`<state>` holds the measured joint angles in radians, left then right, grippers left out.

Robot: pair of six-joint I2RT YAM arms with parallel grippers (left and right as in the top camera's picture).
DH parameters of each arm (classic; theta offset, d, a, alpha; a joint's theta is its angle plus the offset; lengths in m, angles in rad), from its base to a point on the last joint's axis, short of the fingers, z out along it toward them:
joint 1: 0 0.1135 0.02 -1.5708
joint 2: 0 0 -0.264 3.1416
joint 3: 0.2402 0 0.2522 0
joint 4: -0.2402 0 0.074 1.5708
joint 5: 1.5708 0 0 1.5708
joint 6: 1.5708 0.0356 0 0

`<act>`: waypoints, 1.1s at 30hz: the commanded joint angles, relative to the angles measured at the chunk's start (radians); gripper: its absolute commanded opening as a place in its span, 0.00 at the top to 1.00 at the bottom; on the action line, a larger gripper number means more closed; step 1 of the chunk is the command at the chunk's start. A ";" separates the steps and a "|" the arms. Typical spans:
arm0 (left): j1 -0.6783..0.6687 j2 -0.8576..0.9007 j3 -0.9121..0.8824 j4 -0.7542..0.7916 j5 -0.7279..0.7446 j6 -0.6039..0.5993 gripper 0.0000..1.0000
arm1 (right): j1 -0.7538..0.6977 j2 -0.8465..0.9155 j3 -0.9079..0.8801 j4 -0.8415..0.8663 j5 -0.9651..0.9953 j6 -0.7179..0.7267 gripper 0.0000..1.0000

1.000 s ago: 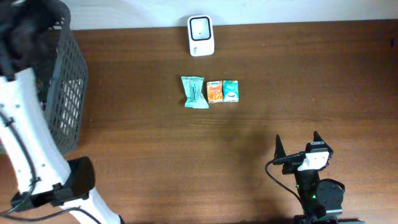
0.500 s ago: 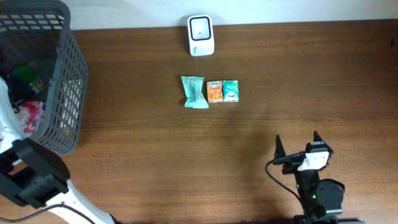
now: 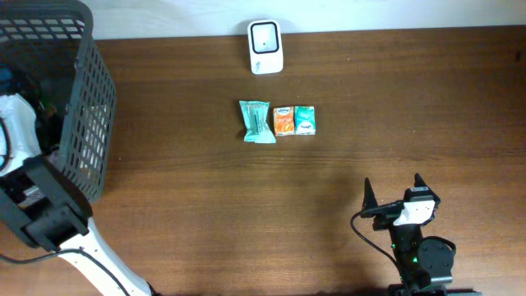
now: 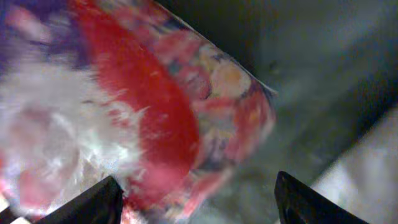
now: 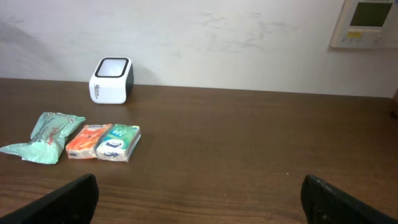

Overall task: Scan the item barcode
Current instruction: 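Grasp the pink floral tissue pack in the basket with the left gripper, then place the pink floral pack on the table left of the green pack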

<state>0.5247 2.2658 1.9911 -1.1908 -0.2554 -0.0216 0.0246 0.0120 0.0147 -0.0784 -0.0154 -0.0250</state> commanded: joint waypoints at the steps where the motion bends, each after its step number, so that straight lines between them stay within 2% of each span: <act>1: 0.006 0.057 -0.013 0.001 -0.023 0.012 0.47 | -0.003 -0.006 -0.009 -0.002 0.005 0.011 0.01; 4: 0.008 0.059 -0.012 0.004 -0.051 0.011 0.92 | -0.003 -0.006 -0.009 -0.002 0.005 0.011 0.01; 5: 0.008 0.058 -0.012 -0.001 -0.057 0.011 1.00 | -0.003 -0.006 -0.009 -0.002 0.005 0.011 0.01; 6: 0.008 0.056 -0.002 -0.016 -0.057 0.003 1.00 | -0.003 -0.006 -0.009 -0.002 0.005 0.011 0.01; 9: 0.008 0.039 0.119 -0.117 -0.055 -0.140 1.00 | -0.003 -0.006 -0.009 -0.001 0.005 0.011 0.01; 11: 0.007 0.015 0.266 -0.202 -0.054 -0.150 1.00 | -0.003 -0.006 -0.009 -0.001 0.005 0.011 0.01; 13: 0.007 -0.019 0.472 -0.291 0.066 -0.150 1.00 | -0.003 -0.006 -0.009 -0.001 0.005 0.011 0.02; 17: 0.008 -0.097 0.721 -0.340 0.320 -0.152 1.00 | -0.003 -0.006 -0.009 -0.001 0.005 0.011 0.01; 18: 0.008 -0.115 0.749 -0.338 0.359 -0.186 1.00 | -0.003 -0.006 -0.009 -0.001 0.005 0.011 0.01; 20: 0.001 -0.184 0.817 -0.332 0.402 -0.399 1.00 | -0.003 -0.006 -0.009 -0.001 0.005 0.011 0.01; 21: -0.002 -0.211 0.835 -0.328 0.414 -0.458 1.00 | -0.003 -0.006 -0.009 -0.002 0.005 0.011 0.01; 22: -0.002 -0.234 0.848 -0.308 0.460 -0.464 1.00 | -0.003 -0.006 -0.009 -0.002 0.006 0.011 0.01; 25: -0.050 -0.319 0.859 -0.239 0.743 -0.463 1.00 | -0.003 -0.006 -0.009 -0.001 0.005 0.011 0.01; 27: -0.140 -0.334 0.859 -0.256 0.814 -0.459 1.00 | -0.003 -0.006 -0.009 -0.001 0.005 0.011 0.01; 30: -0.357 -0.319 0.839 -0.337 0.723 -0.452 1.00 | -0.003 -0.006 -0.009 -0.001 0.005 0.011 0.01; 33: -0.549 -0.280 0.803 -0.407 0.435 -0.486 1.00 | -0.003 -0.006 -0.009 -0.001 0.005 0.011 0.01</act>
<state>0.0994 1.9499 2.8223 -1.5692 0.4000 -0.4732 0.0246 0.0113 0.0143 -0.0784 -0.0154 -0.0250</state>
